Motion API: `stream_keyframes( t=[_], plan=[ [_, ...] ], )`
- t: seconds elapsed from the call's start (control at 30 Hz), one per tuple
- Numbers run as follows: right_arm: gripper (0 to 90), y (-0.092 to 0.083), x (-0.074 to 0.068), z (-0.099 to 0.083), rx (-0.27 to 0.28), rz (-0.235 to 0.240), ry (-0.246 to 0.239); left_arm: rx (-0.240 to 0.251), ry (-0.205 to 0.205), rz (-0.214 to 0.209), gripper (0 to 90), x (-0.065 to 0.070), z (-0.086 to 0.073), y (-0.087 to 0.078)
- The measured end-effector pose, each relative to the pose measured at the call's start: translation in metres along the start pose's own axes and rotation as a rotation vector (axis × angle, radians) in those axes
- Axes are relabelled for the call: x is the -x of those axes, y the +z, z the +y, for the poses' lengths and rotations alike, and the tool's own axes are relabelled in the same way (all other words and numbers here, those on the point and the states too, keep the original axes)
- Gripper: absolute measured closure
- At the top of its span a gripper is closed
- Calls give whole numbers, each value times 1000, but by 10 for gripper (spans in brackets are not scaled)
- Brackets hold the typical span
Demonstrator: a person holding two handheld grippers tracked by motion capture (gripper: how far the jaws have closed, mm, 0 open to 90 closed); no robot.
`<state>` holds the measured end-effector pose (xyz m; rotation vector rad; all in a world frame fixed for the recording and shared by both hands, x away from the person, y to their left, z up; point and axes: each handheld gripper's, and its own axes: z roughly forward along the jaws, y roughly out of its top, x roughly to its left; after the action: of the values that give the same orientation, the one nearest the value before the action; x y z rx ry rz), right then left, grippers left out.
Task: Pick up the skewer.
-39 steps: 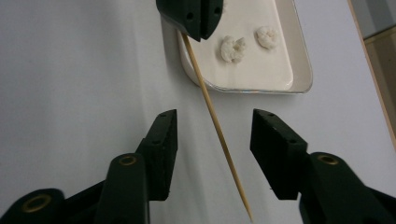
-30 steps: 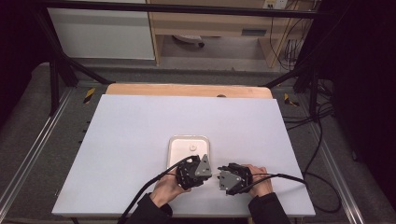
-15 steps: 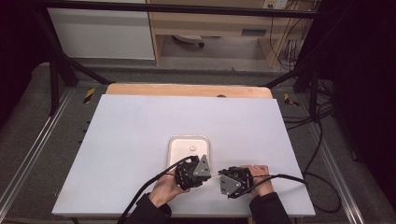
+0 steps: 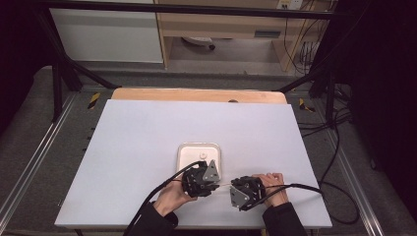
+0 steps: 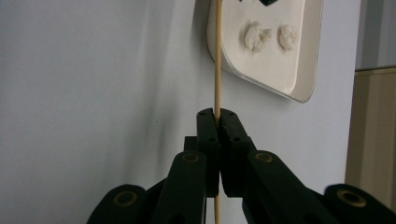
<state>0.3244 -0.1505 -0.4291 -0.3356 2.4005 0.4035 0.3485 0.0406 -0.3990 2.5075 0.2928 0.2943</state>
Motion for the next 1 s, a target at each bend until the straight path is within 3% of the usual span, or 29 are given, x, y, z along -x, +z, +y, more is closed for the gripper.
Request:
stream_keyframes(
  t=[0.2, 0.37, 0.5, 0.63, 0.9, 0.93, 1.0],
  plan=[
    [889, 2, 3, 4, -29, -7, -45, -120, 10, -12, 761, -1, 3, 7],
    [889, 1, 5, 8, -38, -17, -56, -147, 7, -41, 821, -1, 5, 13],
    [889, 1, 4, 9, -55, -17, -73, -171, 22, -31, 866, 1, 6, 15],
    [889, 2, 4, 10, -49, -18, -96, -177, 36, -16, 874, 4, 7, 16],
    [879, 0, 1, 10, -51, -29, -70, -172, 34, -4, 880, 6, 6, 17],
    [863, -1, 1, 10, -50, -27, -42, -171, 32, -6, 880, 6, 5, 17],
    [753, -2, 3, 8, -36, -34, 1, -129, -13, 9, 881, 9, 2, 19]
  ],
)
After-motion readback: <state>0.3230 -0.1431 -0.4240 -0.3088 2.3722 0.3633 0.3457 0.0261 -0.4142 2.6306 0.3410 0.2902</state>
